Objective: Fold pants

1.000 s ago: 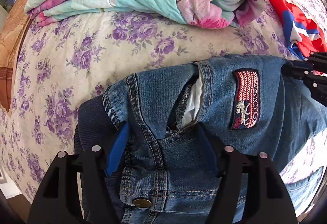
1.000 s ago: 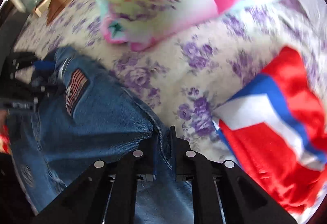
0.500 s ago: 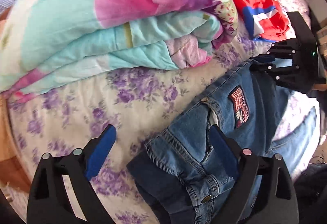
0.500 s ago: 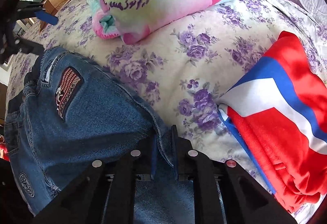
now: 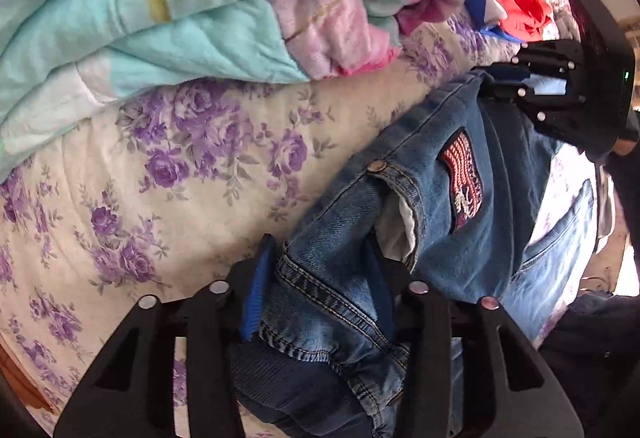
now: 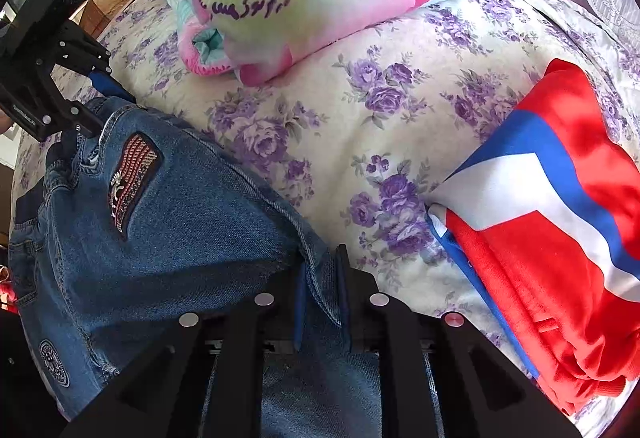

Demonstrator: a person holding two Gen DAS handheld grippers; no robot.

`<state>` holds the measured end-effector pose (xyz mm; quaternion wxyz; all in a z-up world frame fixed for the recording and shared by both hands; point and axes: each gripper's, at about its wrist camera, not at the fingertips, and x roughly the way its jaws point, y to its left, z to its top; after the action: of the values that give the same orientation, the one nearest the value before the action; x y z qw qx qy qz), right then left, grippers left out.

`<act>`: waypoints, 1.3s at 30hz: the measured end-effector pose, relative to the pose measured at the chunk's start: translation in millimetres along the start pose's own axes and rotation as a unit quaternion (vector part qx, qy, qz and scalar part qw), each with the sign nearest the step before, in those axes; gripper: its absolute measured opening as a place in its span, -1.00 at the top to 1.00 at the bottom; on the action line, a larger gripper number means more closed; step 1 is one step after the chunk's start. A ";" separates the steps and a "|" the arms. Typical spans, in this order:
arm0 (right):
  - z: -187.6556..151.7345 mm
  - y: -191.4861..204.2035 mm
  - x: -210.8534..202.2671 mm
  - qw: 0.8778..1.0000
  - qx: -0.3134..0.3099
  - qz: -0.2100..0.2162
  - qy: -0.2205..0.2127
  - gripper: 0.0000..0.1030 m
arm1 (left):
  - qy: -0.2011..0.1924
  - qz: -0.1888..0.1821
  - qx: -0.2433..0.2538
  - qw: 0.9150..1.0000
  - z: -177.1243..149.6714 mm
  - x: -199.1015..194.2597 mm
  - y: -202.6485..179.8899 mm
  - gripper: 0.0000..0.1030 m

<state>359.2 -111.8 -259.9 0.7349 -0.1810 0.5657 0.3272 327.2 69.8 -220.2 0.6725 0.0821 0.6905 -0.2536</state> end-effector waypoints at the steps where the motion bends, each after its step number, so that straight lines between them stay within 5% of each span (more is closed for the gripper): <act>1: 0.2 0.2 -1.2 1.000 0.003 0.003 0.001 0.71 | 0.000 0.006 0.012 1.000 2.0 2.2 -2.9 0.43; 3: -1.2 -0.3 -6.8 1.000 0.006 0.014 -0.003 0.72 | -0.001 0.019 0.024 1.000 -3.8 1.1 -15.7 0.59; 12: -25.2 25.0 -80.8 0.998 -0.013 0.036 -0.047 0.79 | -0.050 0.071 0.068 0.994 -39.2 -49.7 -69.0 0.65; 19: -100.7 101.8 -141.1 0.996 -0.039 0.055 -0.049 0.79 | -0.090 0.083 0.121 0.985 -117.4 -89.1 -121.2 0.65; 21: -125.4 127.9 -146.8 0.997 -0.038 0.061 -0.037 0.79 | -0.092 0.079 0.128 0.984 -114.4 -102.5 -92.9 0.65; 29: -200.1 211.1 -118.8 0.999 -0.003 0.044 0.002 0.78 | -0.068 0.093 0.144 0.983 -185.6 -65.7 -110.7 0.63; 39: -231.4 212.0 -59.9 0.995 0.078 0.051 0.022 0.78 | -0.052 0.101 0.144 0.983 -211.6 -14.5 -110.9 0.59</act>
<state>40.1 -122.8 -249.0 0.7163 -0.1011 0.6144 0.3151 90.3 75.4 -186.5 0.7105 0.2339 0.5992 -0.2853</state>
